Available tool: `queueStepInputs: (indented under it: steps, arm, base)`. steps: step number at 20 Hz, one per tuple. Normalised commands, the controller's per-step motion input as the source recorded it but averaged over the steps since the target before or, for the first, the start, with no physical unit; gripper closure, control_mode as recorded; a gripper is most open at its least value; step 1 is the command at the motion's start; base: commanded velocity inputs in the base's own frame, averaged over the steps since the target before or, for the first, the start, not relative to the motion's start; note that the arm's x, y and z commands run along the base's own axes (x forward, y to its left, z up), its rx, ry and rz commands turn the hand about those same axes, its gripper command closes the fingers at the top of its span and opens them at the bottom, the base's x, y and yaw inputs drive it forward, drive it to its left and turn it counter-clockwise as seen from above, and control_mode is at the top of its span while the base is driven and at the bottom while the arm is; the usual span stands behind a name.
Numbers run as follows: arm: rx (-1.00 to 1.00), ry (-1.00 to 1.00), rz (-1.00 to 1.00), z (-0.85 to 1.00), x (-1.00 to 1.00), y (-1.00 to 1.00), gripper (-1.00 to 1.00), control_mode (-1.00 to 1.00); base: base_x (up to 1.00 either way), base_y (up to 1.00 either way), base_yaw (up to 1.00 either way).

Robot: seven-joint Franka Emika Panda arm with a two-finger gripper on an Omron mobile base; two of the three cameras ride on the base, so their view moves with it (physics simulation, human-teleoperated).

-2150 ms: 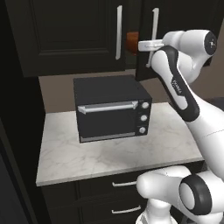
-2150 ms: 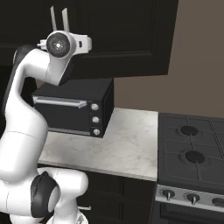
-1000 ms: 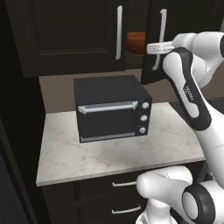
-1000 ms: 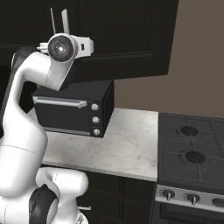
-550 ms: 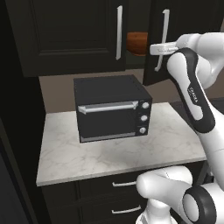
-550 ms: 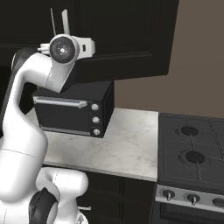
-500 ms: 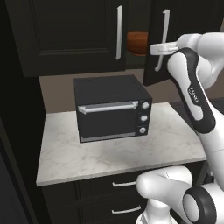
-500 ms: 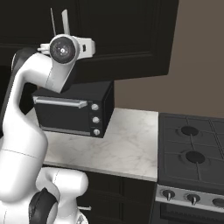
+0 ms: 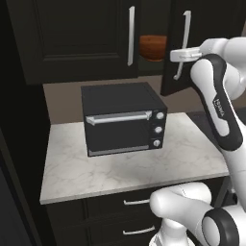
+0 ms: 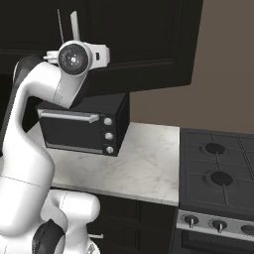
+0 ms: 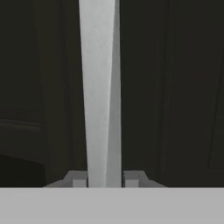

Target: Move the bowls from the cabinet to the plates on the dining table.

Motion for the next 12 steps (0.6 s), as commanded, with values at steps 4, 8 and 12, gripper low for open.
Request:
queueStepInputs:
  steps: [4, 8, 12]
  arm:
    - [0.00, 0.00, 0.00, 0.00, -0.15, -0.44, 1.00, -1.00]
    - [-0.01, 0.00, 0.00, 0.00, -0.11, -0.49, 1.00, -1.00]
    - [0.00, 0.00, 0.00, 0.00, -0.10, -0.51, 1.00, -1.00]
  base:
    - [0.00, 0.00, 0.00]
    - [0.00, 0.00, 0.00]
    - [0.00, 0.00, 0.00]
